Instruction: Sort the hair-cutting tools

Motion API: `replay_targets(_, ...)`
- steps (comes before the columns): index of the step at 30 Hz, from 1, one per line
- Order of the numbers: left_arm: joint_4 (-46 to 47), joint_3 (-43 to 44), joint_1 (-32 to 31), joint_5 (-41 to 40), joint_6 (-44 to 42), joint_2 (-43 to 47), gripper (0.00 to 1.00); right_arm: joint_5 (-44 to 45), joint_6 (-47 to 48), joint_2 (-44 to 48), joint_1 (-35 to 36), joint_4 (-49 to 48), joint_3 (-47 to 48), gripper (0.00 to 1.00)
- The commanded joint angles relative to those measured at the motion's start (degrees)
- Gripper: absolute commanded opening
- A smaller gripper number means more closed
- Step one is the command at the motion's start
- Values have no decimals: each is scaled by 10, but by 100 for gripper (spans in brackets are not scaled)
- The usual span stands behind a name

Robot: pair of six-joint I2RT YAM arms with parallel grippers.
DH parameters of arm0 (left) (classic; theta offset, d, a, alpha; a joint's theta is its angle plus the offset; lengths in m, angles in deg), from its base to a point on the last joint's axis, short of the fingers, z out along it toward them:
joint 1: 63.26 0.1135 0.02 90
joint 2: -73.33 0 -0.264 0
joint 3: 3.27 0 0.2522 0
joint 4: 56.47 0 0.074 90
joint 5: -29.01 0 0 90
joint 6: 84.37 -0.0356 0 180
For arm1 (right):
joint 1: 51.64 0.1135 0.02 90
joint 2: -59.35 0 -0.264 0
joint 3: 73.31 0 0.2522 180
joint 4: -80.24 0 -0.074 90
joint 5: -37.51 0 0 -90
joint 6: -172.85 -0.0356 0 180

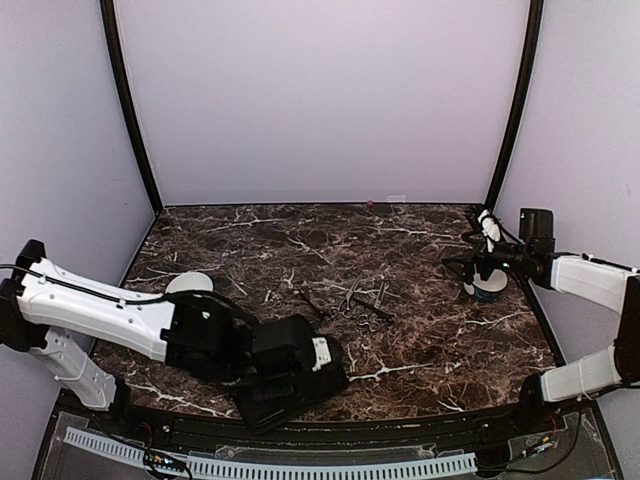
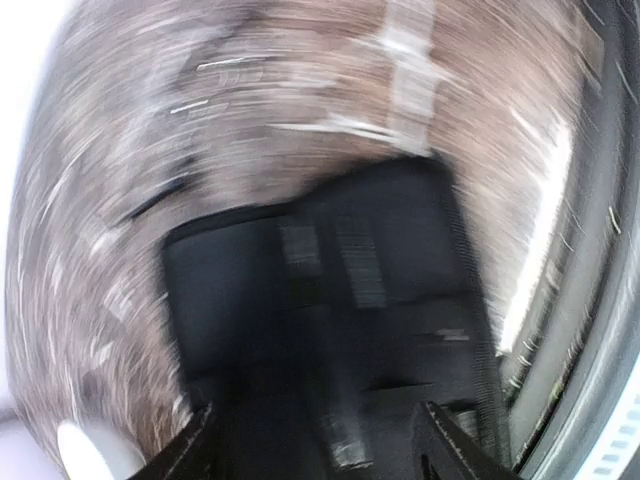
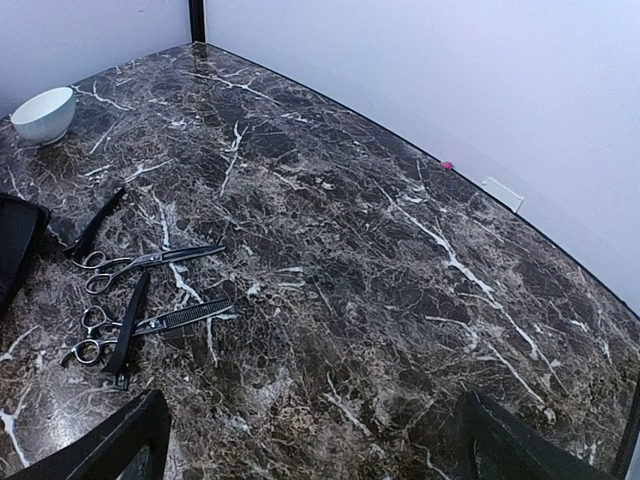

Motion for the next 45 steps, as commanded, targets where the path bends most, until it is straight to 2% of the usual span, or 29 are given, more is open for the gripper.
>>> replay_targets(1,-96,-19,97,-67,244,85,65,-15,0,-7,-3,-5,18,99)
replay_targets(3,-117,-45,128,-61,316,115,67,-16,0,-5,-2,-4,19,99)
replay_targets(8,-118,-123,198,45,468,166,68,-15,1,-1,-1,-5,17,99)
replay_targets(11,-104,-160,207,85,523,178,68,-13,1,0,-2,-4,18,99)
replay_targets(16,-52,-214,221,142,563,161,69,-13,1,1,-2,-3,19,99)
replay_targets(23,5,-207,257,145,515,94,60,-13,-11,10,-2,-4,14,99)
replay_targets(29,30,-157,278,95,421,34,59,-10,-17,14,-2,8,18,99)
replay_targets(35,87,-123,286,89,329,-10,58,-10,-11,-10,1,36,37,94)
replay_targets(40,57,-88,286,114,318,-27,54,12,33,7,53,146,76,90)
replay_targets(45,28,-75,286,91,310,37,58,35,82,73,98,259,90,89)
